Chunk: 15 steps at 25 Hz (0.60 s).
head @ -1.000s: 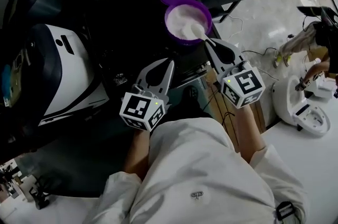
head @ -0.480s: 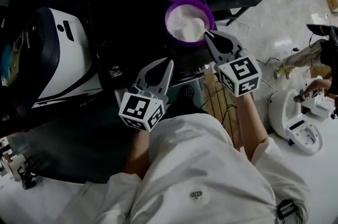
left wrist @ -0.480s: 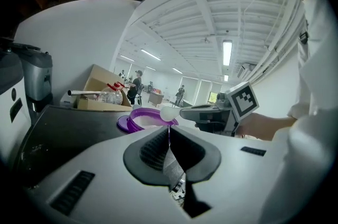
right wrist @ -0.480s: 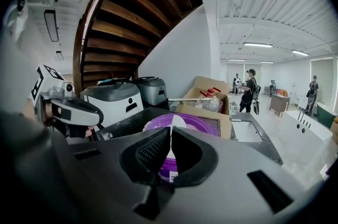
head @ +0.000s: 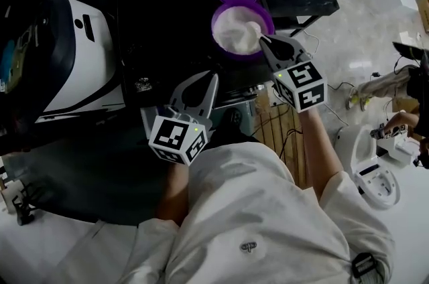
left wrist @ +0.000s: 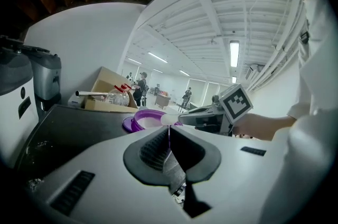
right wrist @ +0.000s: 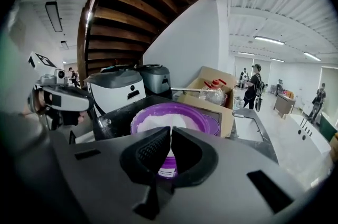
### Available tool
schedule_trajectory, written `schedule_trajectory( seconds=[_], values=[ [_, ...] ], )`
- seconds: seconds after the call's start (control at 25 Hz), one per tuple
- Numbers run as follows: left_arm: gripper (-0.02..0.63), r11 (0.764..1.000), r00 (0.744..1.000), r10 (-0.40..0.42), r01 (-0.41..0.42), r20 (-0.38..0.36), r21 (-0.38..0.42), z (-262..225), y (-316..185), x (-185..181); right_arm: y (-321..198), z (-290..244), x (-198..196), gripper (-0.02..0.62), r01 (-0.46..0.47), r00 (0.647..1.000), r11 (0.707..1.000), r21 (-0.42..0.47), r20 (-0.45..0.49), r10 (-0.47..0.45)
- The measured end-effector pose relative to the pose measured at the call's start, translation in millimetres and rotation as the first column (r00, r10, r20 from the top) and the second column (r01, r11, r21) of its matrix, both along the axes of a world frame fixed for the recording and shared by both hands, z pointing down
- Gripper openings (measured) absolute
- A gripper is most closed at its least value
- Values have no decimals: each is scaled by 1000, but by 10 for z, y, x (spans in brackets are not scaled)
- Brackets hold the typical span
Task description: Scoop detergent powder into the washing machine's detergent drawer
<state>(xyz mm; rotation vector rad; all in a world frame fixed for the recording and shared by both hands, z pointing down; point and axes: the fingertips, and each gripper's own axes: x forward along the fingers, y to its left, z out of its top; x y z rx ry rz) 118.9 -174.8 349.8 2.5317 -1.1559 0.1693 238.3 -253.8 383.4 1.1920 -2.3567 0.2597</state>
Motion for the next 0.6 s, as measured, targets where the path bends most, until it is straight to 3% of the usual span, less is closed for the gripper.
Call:
schedule_trajectory(
  seconds=[0.36,0.6],
  values=[
    [23,1000,1000,-29,29,3,0,10,-15,-45,-119,79,-2,11,26,992,999,-29,-119,-29],
    [23,999,999,-42,42,2,1,10,-25,-79,-134,143,-21,11,49,987,997,-66,-151,-58]
  ],
)
